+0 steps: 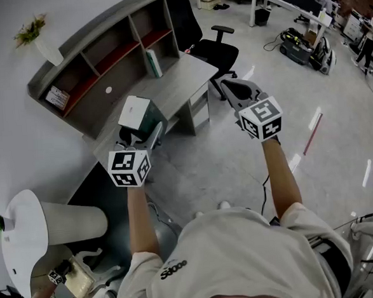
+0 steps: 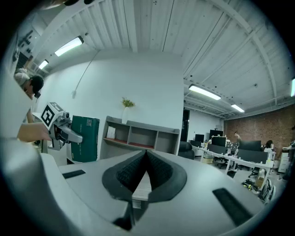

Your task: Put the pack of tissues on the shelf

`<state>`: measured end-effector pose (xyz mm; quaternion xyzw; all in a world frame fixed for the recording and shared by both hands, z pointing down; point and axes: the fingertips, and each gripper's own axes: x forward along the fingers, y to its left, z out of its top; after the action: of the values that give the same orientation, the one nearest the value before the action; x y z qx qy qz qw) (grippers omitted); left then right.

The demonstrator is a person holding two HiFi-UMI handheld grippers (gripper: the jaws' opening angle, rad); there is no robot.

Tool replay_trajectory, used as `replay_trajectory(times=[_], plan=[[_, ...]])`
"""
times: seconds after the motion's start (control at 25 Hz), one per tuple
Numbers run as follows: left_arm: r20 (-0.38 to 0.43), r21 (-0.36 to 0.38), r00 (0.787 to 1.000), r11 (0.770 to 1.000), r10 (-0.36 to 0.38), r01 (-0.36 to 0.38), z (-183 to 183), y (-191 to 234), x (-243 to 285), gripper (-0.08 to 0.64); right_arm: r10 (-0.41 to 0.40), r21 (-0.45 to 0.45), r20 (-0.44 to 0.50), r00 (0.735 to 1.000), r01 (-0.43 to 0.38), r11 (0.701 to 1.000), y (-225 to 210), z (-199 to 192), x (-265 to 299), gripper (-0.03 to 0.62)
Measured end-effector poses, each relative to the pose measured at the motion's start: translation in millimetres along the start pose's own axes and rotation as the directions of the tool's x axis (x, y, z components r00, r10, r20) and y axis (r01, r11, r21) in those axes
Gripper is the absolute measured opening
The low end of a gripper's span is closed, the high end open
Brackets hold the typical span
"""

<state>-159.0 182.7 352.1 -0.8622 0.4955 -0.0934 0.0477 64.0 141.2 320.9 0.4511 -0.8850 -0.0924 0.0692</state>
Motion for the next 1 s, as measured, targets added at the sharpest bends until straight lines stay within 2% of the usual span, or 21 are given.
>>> replay_trajectory(times=[0.32, 0.56, 0.84, 1.0], plan=[[-0.023, -0.023, 0.999, 0.999, 0.023, -0.024, -4, -7, 15, 0.400, -0.017, 0.076, -0.003, 1.000, 0.017, 0.997, -26, -8, 3, -0.006], [-0.052, -0.030, 0.997, 0.998, 0.062, -0.063, -12, -13, 31, 0.400, 0.043, 0.057, -0.006, 0.999, -0.043, 0.997, -36, -22, 9, -0.006], [-0.076, -0.051, 0.995, 0.996, 0.064, -0.068, -26, -20, 56, 0.400, 0.066, 0.078, -0.025, 0.997, -0.064, 0.995, -55, -44, 25, -0.006], [-0.084, -0.060, 0.995, 0.996, 0.058, -0.064, -38, -4, 85, 0.400, 0.062, 0.074, -0.051, 0.997, -0.058, 0.996, -68, -60, 51, -0.006]])
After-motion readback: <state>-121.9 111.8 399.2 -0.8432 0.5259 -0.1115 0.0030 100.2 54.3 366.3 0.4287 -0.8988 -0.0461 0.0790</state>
